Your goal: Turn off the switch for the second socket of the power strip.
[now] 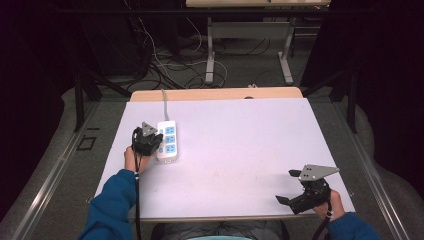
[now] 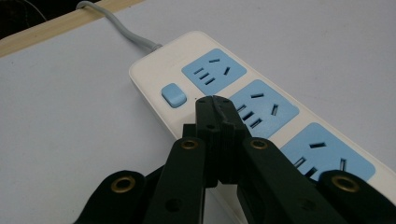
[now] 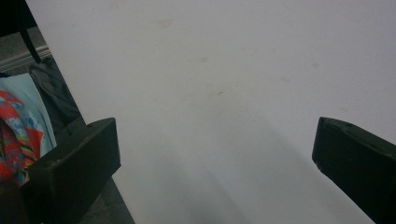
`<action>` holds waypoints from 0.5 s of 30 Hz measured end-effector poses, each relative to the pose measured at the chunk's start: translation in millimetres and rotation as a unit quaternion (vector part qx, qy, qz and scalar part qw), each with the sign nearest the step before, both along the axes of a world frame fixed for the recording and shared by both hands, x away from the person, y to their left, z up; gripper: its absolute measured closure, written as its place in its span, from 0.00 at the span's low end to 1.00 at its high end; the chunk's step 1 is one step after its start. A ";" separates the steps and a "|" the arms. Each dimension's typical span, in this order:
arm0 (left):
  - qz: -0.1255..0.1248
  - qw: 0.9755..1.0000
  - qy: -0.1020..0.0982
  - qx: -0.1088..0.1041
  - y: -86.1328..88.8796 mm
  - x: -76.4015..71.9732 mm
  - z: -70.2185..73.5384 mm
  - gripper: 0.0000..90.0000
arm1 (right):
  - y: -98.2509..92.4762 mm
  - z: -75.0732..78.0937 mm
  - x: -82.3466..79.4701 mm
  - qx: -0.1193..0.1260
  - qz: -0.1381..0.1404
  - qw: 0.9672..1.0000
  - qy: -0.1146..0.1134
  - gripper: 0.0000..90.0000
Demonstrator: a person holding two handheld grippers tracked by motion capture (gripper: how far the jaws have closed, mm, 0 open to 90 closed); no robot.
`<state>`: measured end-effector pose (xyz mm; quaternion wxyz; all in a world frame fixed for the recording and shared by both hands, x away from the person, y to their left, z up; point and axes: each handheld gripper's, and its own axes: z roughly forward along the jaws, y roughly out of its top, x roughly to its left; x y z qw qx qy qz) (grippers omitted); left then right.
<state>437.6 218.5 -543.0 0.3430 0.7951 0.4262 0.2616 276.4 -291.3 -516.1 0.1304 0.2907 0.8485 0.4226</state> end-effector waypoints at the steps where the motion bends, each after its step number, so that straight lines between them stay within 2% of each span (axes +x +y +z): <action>1: 0.000 1.000 0.000 0.000 0.2 0.1 0.0 1.00 | 0.1 -0.1 -0.1 0.000 0.000 1.000 0.000 0.00; 4: 0.000 1.000 -0.005 0.000 0.6 0.5 -0.3 1.00 | -0.1 -0.1 0.1 0.000 0.000 1.000 0.000 0.00; 15: -0.001 1.000 -0.004 0.005 0.8 0.3 0.9 1.00 | -0.2 0.1 0.3 -0.002 0.001 1.000 -0.003 0.00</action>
